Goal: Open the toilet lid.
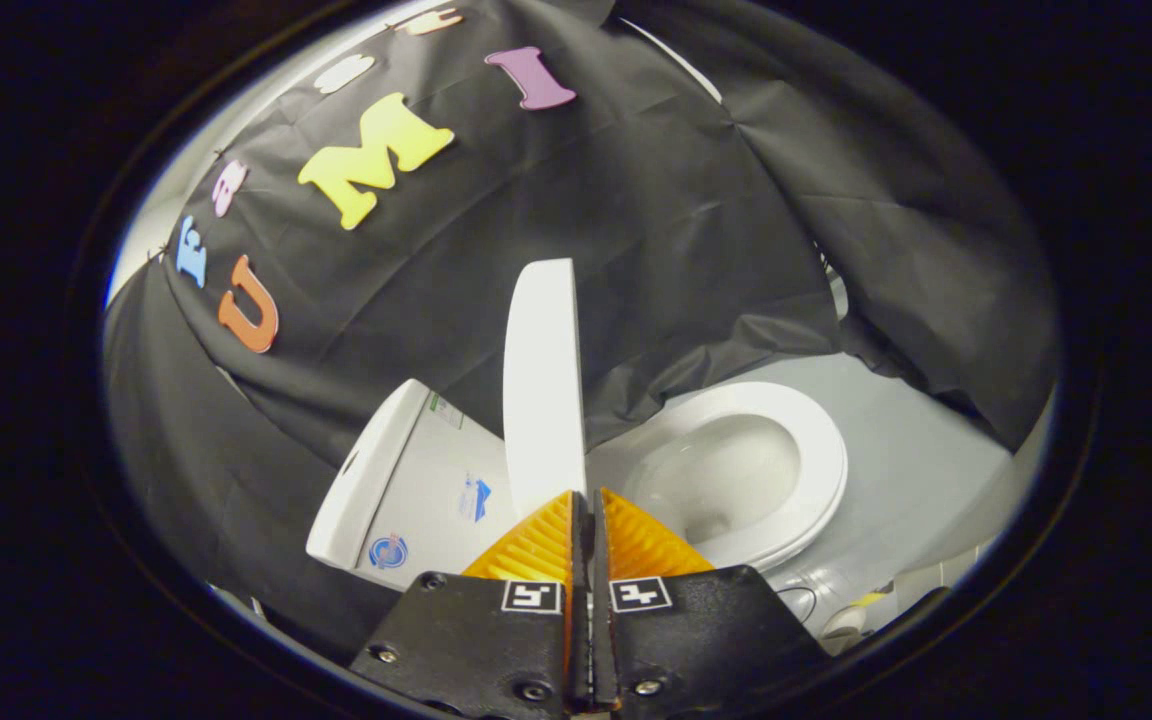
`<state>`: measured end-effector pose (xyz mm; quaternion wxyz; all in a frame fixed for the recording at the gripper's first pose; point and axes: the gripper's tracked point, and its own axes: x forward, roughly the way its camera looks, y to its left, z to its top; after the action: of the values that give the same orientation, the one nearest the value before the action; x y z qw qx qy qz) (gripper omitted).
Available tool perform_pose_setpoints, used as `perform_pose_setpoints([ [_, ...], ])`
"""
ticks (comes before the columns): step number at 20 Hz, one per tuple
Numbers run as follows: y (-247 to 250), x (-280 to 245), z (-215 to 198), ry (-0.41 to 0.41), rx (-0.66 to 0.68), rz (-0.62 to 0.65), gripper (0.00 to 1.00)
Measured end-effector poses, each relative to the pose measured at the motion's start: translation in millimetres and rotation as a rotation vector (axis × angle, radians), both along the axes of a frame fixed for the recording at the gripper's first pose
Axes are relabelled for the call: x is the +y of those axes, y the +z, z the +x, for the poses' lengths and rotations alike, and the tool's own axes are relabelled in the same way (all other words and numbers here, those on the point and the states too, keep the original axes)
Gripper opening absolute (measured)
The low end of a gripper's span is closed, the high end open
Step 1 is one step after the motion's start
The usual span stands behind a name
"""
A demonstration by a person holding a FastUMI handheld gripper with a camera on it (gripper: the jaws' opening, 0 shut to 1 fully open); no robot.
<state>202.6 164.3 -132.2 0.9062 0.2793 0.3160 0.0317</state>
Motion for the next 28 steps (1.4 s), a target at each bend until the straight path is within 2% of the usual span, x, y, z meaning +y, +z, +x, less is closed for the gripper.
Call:
perform_pose_setpoints([
  [11,25,61,4,0.071,-0.038,-0.073,0.08],
  [28,38,150,10,0.151,-0.065,-0.177,0.1],
])
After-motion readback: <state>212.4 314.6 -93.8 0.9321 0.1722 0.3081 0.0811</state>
